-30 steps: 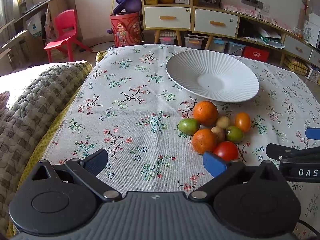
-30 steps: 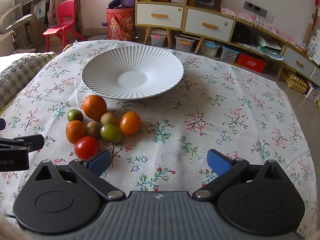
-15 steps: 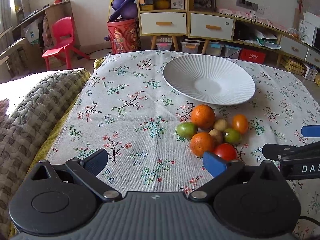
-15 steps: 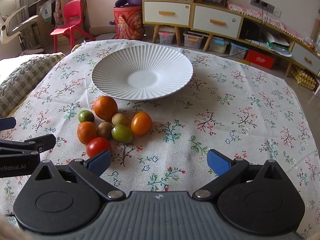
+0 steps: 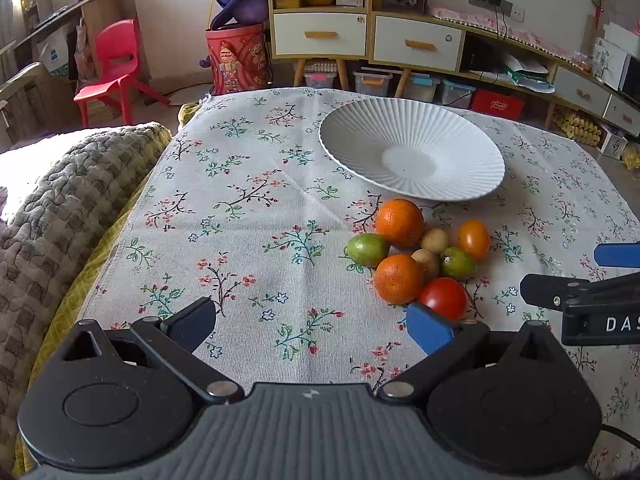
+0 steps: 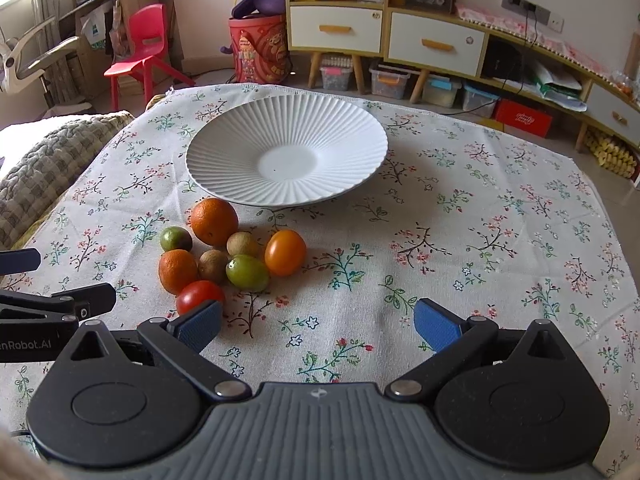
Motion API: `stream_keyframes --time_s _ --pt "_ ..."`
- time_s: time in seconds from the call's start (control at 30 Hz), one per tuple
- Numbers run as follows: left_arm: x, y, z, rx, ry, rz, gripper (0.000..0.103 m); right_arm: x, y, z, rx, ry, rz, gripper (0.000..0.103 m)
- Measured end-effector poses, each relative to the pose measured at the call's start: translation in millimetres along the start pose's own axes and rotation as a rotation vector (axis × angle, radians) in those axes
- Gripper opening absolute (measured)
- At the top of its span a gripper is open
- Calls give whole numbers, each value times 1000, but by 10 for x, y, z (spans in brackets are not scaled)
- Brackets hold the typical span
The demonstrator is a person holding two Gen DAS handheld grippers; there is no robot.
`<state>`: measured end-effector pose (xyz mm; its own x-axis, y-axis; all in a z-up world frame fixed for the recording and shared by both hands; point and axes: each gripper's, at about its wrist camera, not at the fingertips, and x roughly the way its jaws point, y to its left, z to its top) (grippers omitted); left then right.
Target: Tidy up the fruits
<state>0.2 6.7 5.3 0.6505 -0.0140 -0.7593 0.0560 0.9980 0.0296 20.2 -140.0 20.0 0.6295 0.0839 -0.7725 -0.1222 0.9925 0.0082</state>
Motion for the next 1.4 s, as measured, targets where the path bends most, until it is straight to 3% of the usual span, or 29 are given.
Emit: stream_keyframes --time_s 0.43,0.63,0.8,0.9,0.97,1.03,1.4 --pt "100 60 -20 -26 20 -29 92 66 -99 3 17 -7 26 100" --pt "182 65 -101 2 6 -83 92 131 -164 -14 9 5 46 96" --pt "270 53 -142 16 -11 -162 91 242 -255 -58 19 42 87 85" --pt "319 36 -152 24 -21 -198 84 296 -276 -89 15 48 105 76" --pt "352 14 -158 42 -23 -205 71 338 -280 -105 5 55 108 70" --pt "391 -4 -162 50 -15 -208 66 379 -280 -116 -4 58 107 64" --pt "490 -82 -123 63 -37 -259 41 500 -171 -45 -126 -21 93 65"
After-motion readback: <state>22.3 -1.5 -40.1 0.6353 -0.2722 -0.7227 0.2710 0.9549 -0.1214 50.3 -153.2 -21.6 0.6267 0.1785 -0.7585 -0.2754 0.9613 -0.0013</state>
